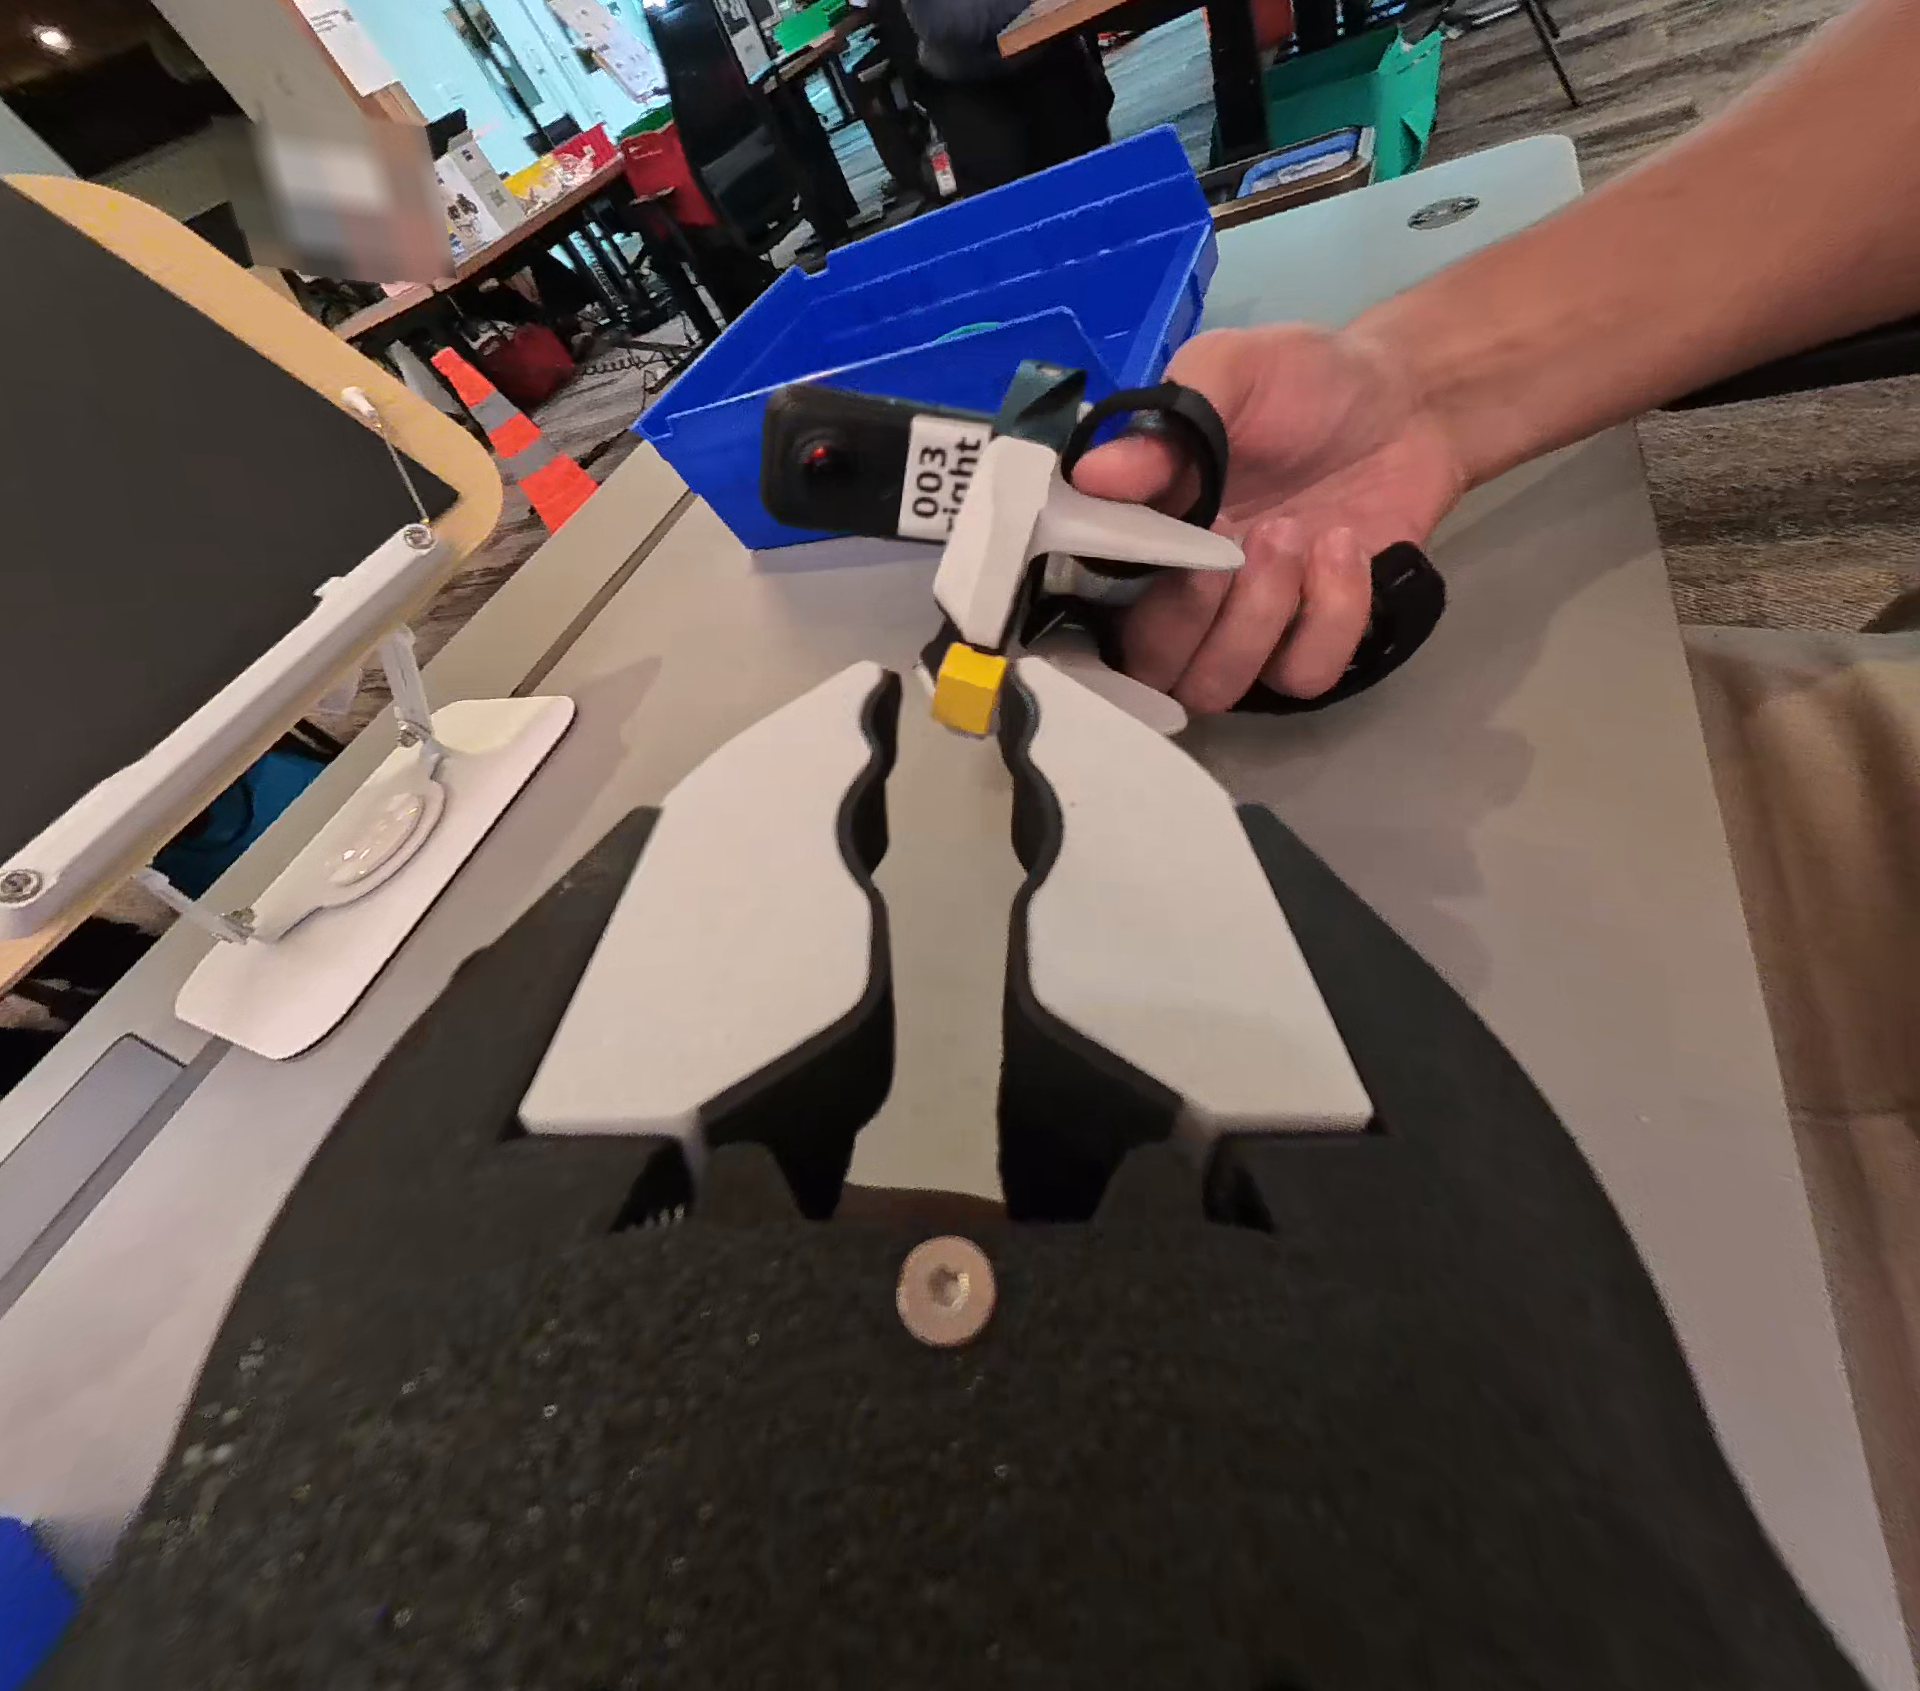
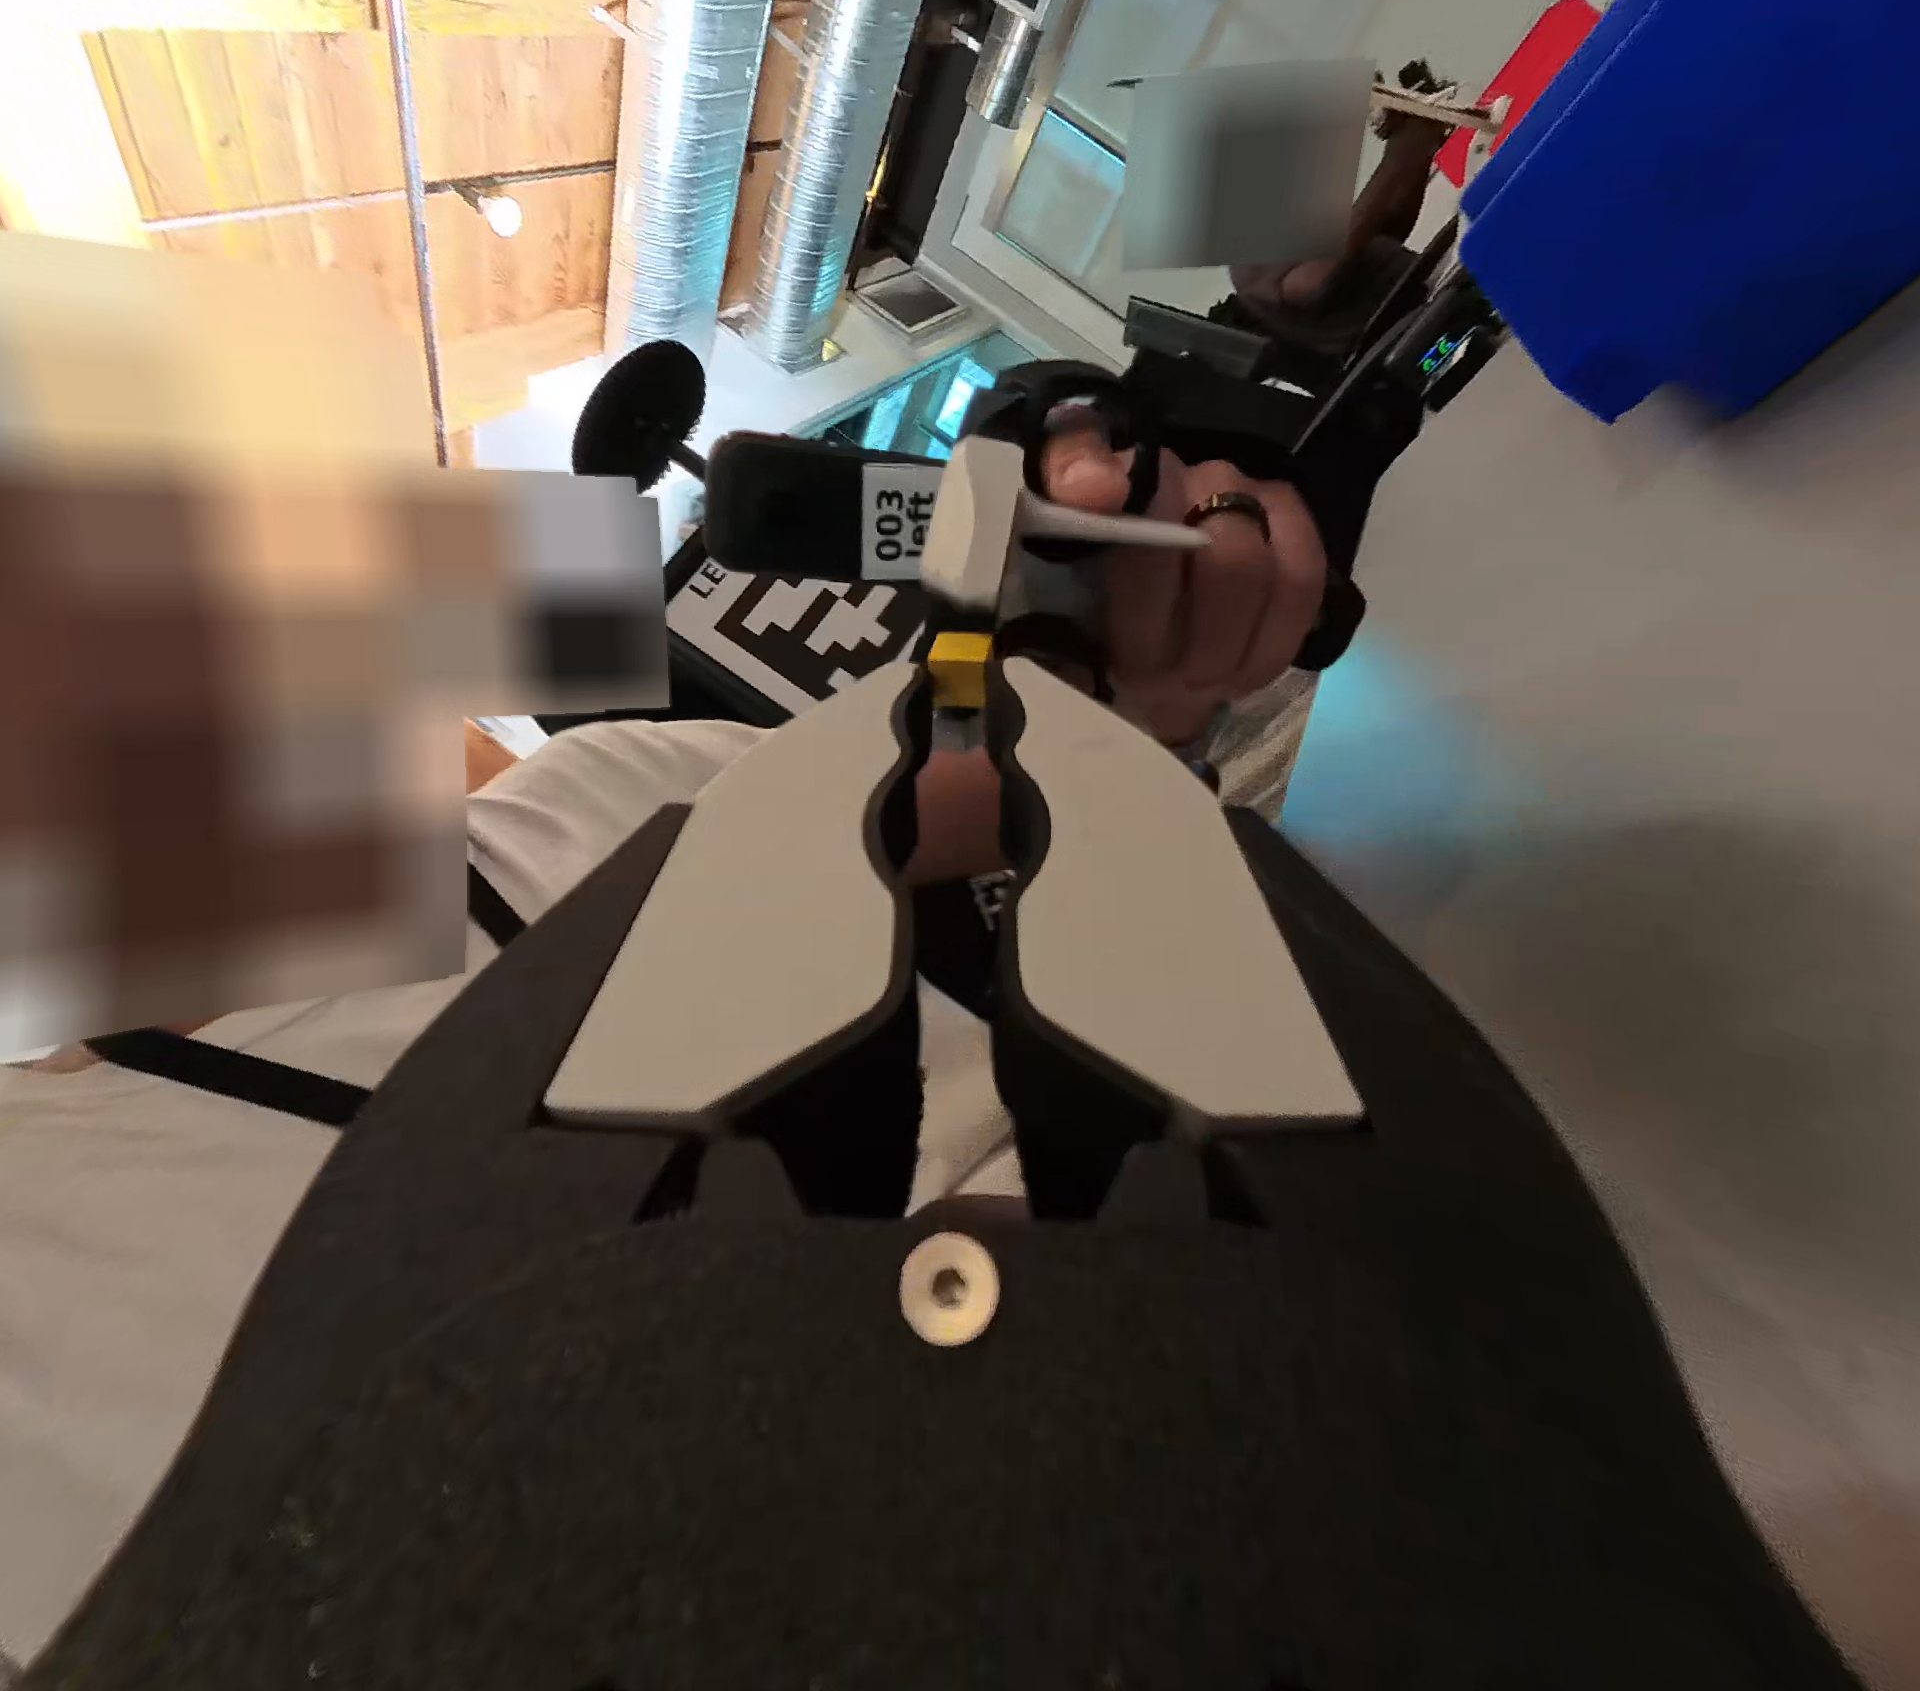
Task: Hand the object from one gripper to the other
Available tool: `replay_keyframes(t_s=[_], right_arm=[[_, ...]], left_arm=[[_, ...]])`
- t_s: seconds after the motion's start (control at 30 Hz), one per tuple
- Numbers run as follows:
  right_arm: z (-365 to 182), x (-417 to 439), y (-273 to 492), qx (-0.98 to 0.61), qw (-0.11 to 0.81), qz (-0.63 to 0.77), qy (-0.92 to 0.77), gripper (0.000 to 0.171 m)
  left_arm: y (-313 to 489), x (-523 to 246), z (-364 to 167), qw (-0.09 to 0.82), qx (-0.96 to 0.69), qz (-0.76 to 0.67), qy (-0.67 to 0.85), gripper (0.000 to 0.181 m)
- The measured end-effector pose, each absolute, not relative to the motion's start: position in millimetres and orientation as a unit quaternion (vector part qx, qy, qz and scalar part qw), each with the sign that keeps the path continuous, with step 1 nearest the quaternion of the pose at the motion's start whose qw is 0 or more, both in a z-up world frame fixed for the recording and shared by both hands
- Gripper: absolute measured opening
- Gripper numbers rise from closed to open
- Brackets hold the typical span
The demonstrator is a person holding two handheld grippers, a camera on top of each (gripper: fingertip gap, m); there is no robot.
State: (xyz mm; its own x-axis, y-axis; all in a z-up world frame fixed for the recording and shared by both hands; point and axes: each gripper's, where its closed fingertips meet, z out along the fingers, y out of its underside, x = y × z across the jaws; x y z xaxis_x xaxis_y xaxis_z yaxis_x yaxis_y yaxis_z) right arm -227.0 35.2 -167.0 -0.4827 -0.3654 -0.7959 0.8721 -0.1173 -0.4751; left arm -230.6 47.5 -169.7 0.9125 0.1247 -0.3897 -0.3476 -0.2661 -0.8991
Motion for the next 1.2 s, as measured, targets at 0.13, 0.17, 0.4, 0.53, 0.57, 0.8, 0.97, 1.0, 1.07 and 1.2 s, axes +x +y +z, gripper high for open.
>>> replay_keyframes(t_s=[0.13, 0.17, 0.4, 0.53, 0.57, 0.8, 0.97, 1.0, 1.07, 1.2], right_arm=[[-170, -230, 37, 0.263, 0.445, -0.7, 0.492, 0.01], [-171, -231, 37, 0.268, 0.444, -0.699, 0.492, 0.01], [-181, -253, 41, 0.314, 0.292, -0.716, 0.551, 0.026], [-183, -259, 34, 0.335, 0.15, -0.691, 0.622, 0.031], [-184, -258, 32, 0.336, 0.129, -0.68, 0.639, 0.031], [-207, -267, 30, 0.382, 0.035, -0.614, 0.689, 0.03], [-212, -265, 25, 0.385, 0.025, -0.6, 0.701, 0.014], [-214, -265, 26, 0.388, 0.027, -0.597, 0.702, 0.014], [-215, -264, 26, 0.391, 0.037, -0.597, 0.7, 0.014], [-221, -268, 33, 0.403, 0.048, -0.594, 0.695, 0.014]], left_arm=[[48, -231, -174, 0.588, -0.778, 0.205, 0.084, 0.011], [48, -232, -175, 0.583, -0.78, 0.213, 0.084, 0.011], [43, -249, -180, 0.548, -0.787, 0.273, 0.081, 0.011], [42, -259, -193, 0.493, -0.8, 0.329, 0.096, 0.011], [42, -260, -197, 0.481, -0.804, 0.336, 0.101, 0.011], [39, -269, -208, 0.436, -0.811, 0.374, 0.113, 0.011], [42, -267, -212, 0.422, -0.809, 0.389, 0.125, 0.011], [43, -267, -213, 0.42, -0.811, 0.389, 0.124, 0.011], [43, -266, -215, 0.42, -0.814, 0.383, 0.117, 0.011], [43, -268, -218, 0.433, -0.824, 0.356, 0.081, 0.017]])
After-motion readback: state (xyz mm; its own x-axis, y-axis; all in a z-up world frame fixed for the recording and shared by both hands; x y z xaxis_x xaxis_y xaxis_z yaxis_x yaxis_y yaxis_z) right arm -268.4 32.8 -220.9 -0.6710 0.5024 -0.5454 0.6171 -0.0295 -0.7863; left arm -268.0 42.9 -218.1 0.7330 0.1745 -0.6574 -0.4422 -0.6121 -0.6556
